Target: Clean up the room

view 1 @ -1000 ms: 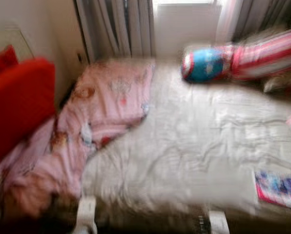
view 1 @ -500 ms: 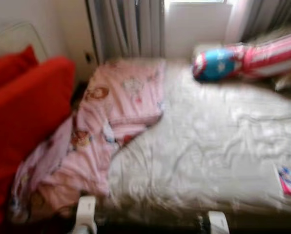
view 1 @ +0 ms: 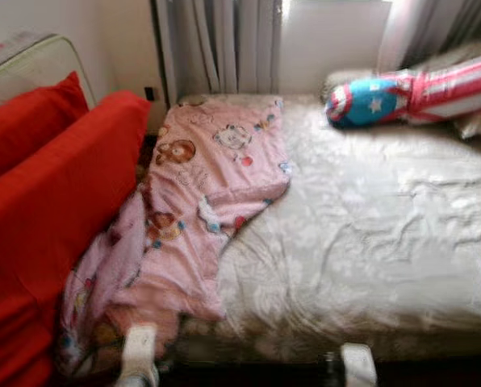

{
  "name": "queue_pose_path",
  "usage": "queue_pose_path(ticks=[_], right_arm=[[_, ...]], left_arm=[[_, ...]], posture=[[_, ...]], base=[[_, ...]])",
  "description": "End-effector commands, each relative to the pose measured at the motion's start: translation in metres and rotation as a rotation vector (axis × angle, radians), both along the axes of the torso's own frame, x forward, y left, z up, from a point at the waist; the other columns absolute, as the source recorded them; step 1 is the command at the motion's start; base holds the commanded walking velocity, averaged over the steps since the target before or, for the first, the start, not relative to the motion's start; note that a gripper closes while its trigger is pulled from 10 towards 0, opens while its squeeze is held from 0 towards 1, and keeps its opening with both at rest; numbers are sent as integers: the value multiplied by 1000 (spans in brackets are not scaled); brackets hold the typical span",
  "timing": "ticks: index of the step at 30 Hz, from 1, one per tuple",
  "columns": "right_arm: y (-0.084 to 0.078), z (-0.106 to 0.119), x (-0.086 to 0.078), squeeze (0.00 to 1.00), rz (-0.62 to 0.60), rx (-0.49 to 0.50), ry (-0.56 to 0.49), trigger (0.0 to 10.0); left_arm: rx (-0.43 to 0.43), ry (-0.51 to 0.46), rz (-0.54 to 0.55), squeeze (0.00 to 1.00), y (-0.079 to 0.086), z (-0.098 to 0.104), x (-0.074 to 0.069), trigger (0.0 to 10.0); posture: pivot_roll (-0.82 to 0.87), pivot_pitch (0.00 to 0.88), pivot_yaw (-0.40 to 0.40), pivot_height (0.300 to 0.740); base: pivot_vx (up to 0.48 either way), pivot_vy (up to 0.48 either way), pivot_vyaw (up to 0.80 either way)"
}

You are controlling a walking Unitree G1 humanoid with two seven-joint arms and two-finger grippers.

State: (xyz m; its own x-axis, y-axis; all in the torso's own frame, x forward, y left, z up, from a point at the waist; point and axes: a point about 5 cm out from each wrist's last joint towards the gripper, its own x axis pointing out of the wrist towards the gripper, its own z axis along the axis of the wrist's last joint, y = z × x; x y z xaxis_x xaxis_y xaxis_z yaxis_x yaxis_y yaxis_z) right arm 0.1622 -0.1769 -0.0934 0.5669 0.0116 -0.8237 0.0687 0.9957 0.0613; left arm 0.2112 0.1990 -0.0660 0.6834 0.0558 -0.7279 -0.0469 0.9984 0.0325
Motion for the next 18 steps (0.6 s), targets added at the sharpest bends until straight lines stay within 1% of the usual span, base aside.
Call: queue_pose_path(ticks=[1, 18], right_arm=[[4, 1, 4, 0, 4, 9, -10, 10000], [3, 2, 5, 0, 4, -1, -20, 10000]], left_arm=[[24, 22, -5, 0, 7, -2, -5, 10000], [13, 12, -2, 0, 6, -1, -4, 10000]], posture=[[-88, 0, -24, 740], [-86, 0, -23, 740]], base=[[0, 0, 0], [0, 0, 0]])
